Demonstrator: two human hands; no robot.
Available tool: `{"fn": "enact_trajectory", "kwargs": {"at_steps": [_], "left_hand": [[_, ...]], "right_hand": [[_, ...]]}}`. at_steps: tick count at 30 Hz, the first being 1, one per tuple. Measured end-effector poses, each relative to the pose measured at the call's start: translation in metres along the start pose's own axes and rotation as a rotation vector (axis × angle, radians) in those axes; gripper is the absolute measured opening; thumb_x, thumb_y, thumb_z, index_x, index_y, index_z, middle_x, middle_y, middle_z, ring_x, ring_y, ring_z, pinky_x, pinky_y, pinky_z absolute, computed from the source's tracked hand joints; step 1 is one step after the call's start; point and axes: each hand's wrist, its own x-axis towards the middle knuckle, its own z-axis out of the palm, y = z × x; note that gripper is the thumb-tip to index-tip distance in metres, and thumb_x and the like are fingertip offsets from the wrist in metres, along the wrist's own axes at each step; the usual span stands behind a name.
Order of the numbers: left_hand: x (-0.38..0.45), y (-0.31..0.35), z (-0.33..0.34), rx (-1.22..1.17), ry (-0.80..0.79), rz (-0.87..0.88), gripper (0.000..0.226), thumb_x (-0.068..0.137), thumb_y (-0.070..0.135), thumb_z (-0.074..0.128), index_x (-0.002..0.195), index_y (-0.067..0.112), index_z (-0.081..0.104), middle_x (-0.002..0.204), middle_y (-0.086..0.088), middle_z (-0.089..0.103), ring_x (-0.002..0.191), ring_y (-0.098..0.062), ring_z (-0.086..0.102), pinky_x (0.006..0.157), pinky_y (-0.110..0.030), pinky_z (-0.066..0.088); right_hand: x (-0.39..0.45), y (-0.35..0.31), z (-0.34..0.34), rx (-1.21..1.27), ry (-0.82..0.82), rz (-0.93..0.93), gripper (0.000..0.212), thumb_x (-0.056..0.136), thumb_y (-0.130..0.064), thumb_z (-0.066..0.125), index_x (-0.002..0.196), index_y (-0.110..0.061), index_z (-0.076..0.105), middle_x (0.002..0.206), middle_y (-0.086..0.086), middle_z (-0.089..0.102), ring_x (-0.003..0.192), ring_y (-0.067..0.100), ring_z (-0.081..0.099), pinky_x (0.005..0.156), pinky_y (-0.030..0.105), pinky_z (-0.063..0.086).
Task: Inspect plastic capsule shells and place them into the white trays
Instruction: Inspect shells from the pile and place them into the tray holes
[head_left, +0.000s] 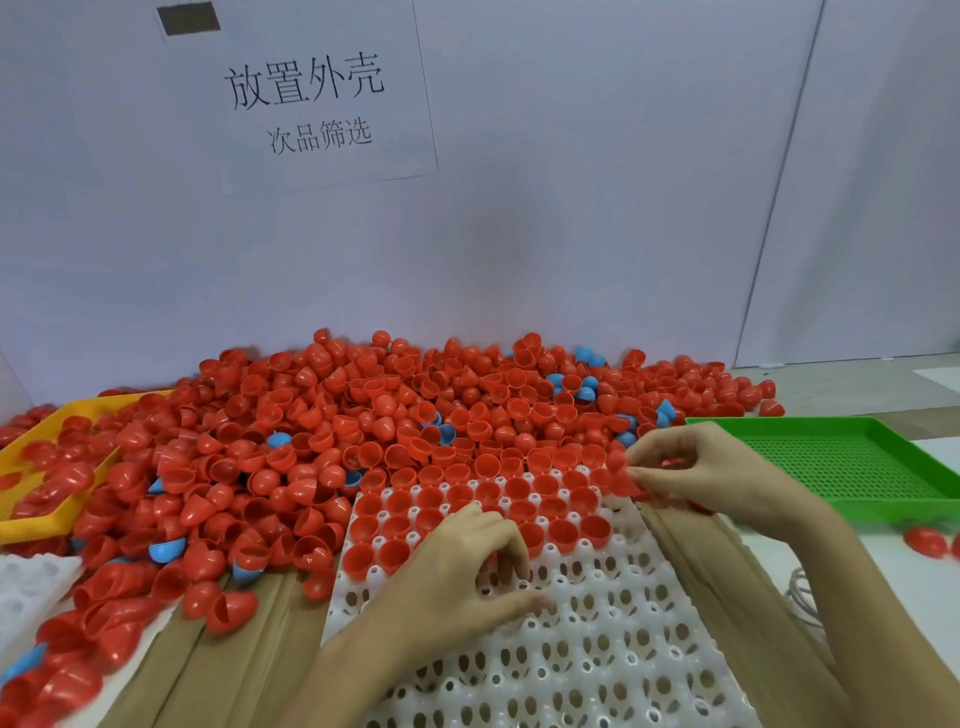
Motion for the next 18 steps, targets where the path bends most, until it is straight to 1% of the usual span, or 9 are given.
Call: {"fn": "enact_trajectory", "kwargs": {"at_steps": [3, 5, 7, 9, 13, 16, 18], "left_hand": [[-0.001, -0.002, -0.001, 0.007, 0.009, 0.023, 0.035, 0.088, 0.066, 0.071, 0.091, 0.032, 0.063, 0.084, 0.017, 0.057, 0.09, -0.012, 0.051, 0.079, -0.015, 0.042], [-0.001, -0.001, -0.001, 0.008, 0.009, 0.028, 0.034, 0.089, 0.065, 0.071, 0.091, 0.032, 0.063, 0.084, 0.017, 0.057, 0.089, -0.011, 0.051, 0.08, -0.014, 0.04], [0.0, 0.0, -0.001, 0.006, 0.005, 0.023, 0.032, 0.089, 0.064, 0.072, 0.09, 0.034, 0.061, 0.083, 0.017, 0.056, 0.089, -0.011, 0.05, 0.081, -0.014, 0.04], [0.0, 0.0, -0.001, 0.004, 0.003, 0.015, 0.031, 0.089, 0.064, 0.072, 0.09, 0.035, 0.061, 0.083, 0.018, 0.055, 0.09, -0.011, 0.05, 0.081, -0.015, 0.041], [-0.001, -0.001, -0.001, -0.005, 0.004, 0.01, 0.033, 0.088, 0.064, 0.073, 0.091, 0.033, 0.063, 0.084, 0.018, 0.056, 0.091, -0.01, 0.05, 0.079, -0.015, 0.042], [0.0, 0.0, -0.001, -0.024, 0.003, 0.013, 0.033, 0.087, 0.064, 0.074, 0.09, 0.032, 0.064, 0.083, 0.017, 0.056, 0.089, -0.012, 0.051, 0.078, -0.017, 0.043], [0.001, 0.0, -0.003, -0.043, -0.003, 0.006, 0.032, 0.087, 0.062, 0.076, 0.089, 0.032, 0.064, 0.083, 0.017, 0.057, 0.088, -0.012, 0.052, 0.077, -0.017, 0.044]], "right_hand": [[0.002, 0.003, -0.001, -0.096, -0.08, 0.018, 0.004, 0.09, -0.019, 0.083, 0.093, -0.022, 0.082, 0.076, -0.001, 0.076, 0.064, 0.007, 0.067, 0.062, 0.015, 0.051], [0.003, 0.004, 0.0, -0.161, -0.132, 0.003, 0.007, 0.089, -0.019, 0.084, 0.094, -0.025, 0.082, 0.073, -0.003, 0.075, 0.062, 0.006, 0.067, 0.062, 0.013, 0.05], [0.003, 0.004, 0.0, -0.195, -0.164, -0.013, 0.009, 0.089, -0.02, 0.084, 0.094, -0.028, 0.081, 0.073, 0.0, 0.075, 0.063, 0.008, 0.068, 0.064, 0.013, 0.051], [0.004, 0.004, 0.001, -0.204, -0.179, -0.026, 0.009, 0.089, -0.023, 0.084, 0.094, -0.03, 0.081, 0.073, 0.002, 0.074, 0.062, 0.009, 0.068, 0.065, 0.013, 0.051], [0.006, 0.006, 0.003, -0.216, -0.17, -0.032, 0.004, 0.089, -0.027, 0.084, 0.092, -0.03, 0.082, 0.068, -0.005, 0.07, 0.059, 0.005, 0.063, 0.06, 0.015, 0.048], [0.008, 0.006, 0.007, -0.276, -0.176, -0.017, 0.003, 0.09, -0.026, 0.083, 0.091, -0.028, 0.081, 0.07, -0.007, 0.072, 0.064, 0.006, 0.066, 0.067, 0.021, 0.055], [0.009, 0.007, 0.01, -0.298, -0.176, -0.01, 0.003, 0.09, -0.026, 0.083, 0.091, -0.028, 0.08, 0.071, -0.009, 0.073, 0.065, 0.006, 0.067, 0.07, 0.022, 0.057]]}}
